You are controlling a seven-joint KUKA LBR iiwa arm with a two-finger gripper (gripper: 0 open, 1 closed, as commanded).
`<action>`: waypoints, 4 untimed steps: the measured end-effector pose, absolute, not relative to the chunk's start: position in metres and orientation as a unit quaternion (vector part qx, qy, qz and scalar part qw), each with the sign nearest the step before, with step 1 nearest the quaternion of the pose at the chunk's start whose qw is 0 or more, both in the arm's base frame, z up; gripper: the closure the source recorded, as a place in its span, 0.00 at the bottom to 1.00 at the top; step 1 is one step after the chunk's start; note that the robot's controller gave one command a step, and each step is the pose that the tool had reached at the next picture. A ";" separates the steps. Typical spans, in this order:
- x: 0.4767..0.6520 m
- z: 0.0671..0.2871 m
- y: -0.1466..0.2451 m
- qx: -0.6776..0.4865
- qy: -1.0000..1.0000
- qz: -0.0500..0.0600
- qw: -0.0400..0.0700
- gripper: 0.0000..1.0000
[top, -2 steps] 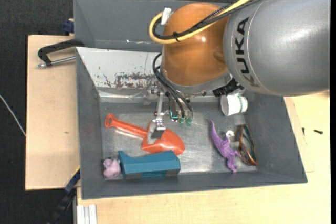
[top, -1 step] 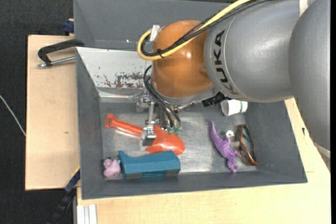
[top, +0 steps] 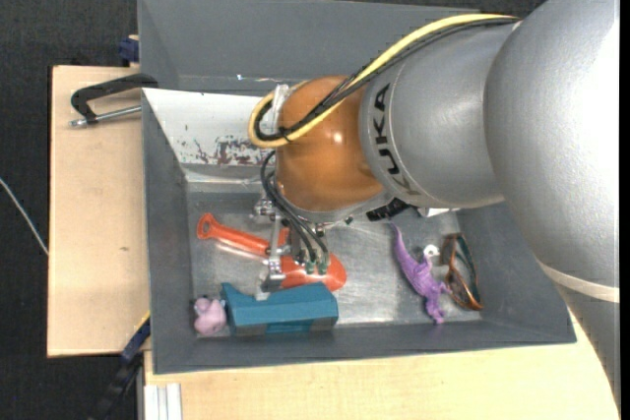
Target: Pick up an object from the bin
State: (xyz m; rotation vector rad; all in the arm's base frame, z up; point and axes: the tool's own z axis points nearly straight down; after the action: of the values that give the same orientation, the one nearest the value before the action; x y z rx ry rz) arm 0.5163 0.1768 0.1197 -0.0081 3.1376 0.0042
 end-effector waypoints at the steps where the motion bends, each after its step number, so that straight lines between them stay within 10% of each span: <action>1: 0.522 0.122 0.177 -0.003 1.000 0.004 0.010 0.00; 3: 0.528 0.076 0.162 0.031 1.000 0.001 0.000 0.00; 4: 0.544 0.076 0.223 0.127 0.992 0.004 0.001 1.00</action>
Offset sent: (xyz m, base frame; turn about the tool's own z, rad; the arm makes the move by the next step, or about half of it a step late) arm 0.0127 0.0116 -0.0497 0.0865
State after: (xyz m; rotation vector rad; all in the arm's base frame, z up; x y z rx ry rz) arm 0.5445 0.2228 0.0757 0.3976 3.1138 0.0132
